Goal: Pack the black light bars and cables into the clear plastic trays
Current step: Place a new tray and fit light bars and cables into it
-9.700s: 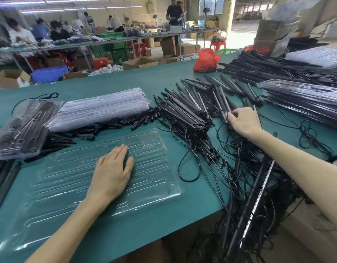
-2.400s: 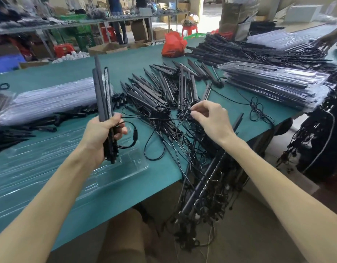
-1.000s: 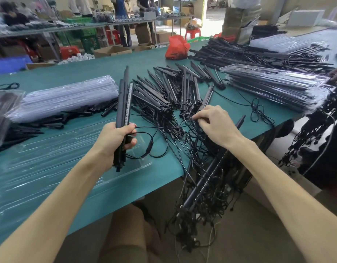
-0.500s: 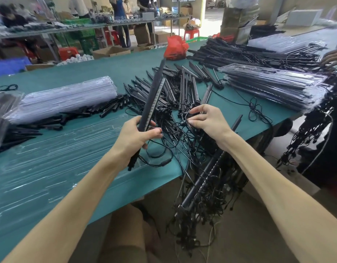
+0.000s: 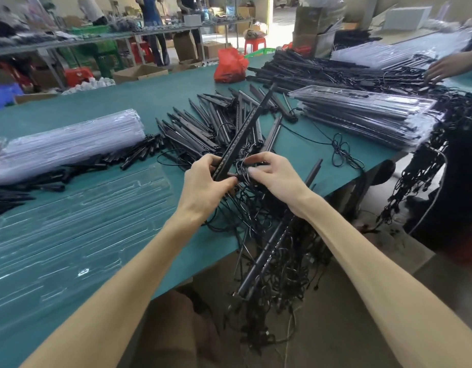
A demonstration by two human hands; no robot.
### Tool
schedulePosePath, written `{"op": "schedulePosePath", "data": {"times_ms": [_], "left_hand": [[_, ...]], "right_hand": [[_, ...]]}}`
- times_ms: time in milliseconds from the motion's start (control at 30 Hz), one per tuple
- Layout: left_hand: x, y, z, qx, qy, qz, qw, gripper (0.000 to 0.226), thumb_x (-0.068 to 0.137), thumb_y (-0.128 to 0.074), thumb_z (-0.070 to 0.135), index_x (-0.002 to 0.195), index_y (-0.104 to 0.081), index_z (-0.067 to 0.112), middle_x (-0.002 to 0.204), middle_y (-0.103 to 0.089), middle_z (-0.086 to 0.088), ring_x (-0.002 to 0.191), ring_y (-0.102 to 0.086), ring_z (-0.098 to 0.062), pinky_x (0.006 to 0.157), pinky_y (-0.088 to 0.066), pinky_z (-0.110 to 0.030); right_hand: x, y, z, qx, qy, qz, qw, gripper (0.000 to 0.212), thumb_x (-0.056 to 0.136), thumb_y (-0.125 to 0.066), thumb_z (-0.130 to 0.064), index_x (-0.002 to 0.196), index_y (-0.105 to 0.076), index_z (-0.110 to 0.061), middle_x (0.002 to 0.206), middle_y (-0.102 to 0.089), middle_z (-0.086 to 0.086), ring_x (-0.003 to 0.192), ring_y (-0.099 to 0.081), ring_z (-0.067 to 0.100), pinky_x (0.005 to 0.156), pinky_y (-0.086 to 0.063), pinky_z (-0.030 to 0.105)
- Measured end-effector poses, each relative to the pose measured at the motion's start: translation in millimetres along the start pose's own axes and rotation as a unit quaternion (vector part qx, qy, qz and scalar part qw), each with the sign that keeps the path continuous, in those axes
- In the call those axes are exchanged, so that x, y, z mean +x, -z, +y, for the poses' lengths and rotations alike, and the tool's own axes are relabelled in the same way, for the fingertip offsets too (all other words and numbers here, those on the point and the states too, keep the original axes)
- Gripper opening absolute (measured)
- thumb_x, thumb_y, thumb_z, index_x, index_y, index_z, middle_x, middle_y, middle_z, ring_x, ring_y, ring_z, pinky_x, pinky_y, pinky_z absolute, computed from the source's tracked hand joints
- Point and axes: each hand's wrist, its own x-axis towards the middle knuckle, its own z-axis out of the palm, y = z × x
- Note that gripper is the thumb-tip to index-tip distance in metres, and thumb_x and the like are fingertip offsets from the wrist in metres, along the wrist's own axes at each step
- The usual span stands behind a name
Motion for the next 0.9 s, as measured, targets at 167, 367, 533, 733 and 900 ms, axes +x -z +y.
{"op": "schedulePosePath", "data": {"times_ms": [167,367,533,733,900], "left_hand": [[0,5,-3,0.010,0.001,0.006,1.000,0.027,0.079,-0.083,0.015,0.101,-0.067,0.016,0.079,-0.073,0.006,0.071,-0.071,-0.005,0.072,-0.058,-0.029],[6,25,-1,-0.010,-0.001,0.034,0.999,0.032,0.078,-0.084,0.012,0.104,-0.065,0.015,0.087,-0.073,0.002,0.080,-0.073,-0.012,0.081,-0.061,-0.041],[2,23,8,-0.014,-0.039,0.049,0.998,0.030,0.081,-0.082,0.010,0.103,-0.063,0.016,0.079,-0.072,0.007,0.072,-0.071,-0.004,0.071,-0.061,-0.025],[-7,26,31,-0.023,-0.088,0.063,0.994,0.031,0.084,-0.080,0.013,0.110,-0.064,0.009,0.089,-0.071,0.001,0.081,-0.071,-0.011,0.075,-0.061,-0.030],[-7,24,51,-0.045,-0.120,0.075,0.989,0.030,0.086,-0.079,0.013,0.112,-0.065,0.010,0.091,-0.071,0.003,0.081,-0.070,-0.008,0.074,-0.059,-0.022]], "right_hand": [[-10,-1,-1,-0.068,0.051,0.044,0.995,0.022,0.100,-0.061,-0.022,0.120,-0.062,-0.014,0.110,-0.069,-0.002,0.104,-0.064,0.010,0.099,-0.050,0.032],[-39,-11,15,-0.241,0.101,0.013,0.965,0.070,0.085,-0.076,-0.046,0.142,-0.046,-0.019,0.135,-0.051,-0.003,0.129,-0.041,0.013,0.110,-0.034,0.033],[-41,-15,14,-0.221,0.102,0.092,0.966,0.051,0.091,-0.069,-0.023,0.138,-0.049,-0.017,0.131,-0.056,-0.004,0.125,-0.046,0.012,0.109,-0.039,0.030],[-43,-8,14,-0.190,0.087,0.104,0.972,0.045,0.092,-0.069,-0.023,0.134,-0.054,-0.021,0.126,-0.060,-0.004,0.120,-0.054,0.015,0.108,-0.043,0.034],[-45,-3,12,-0.155,0.105,0.140,0.972,0.025,0.097,-0.065,-0.022,0.121,-0.067,-0.019,0.114,-0.065,-0.001,0.108,-0.059,0.014,0.100,-0.047,0.032]]}}
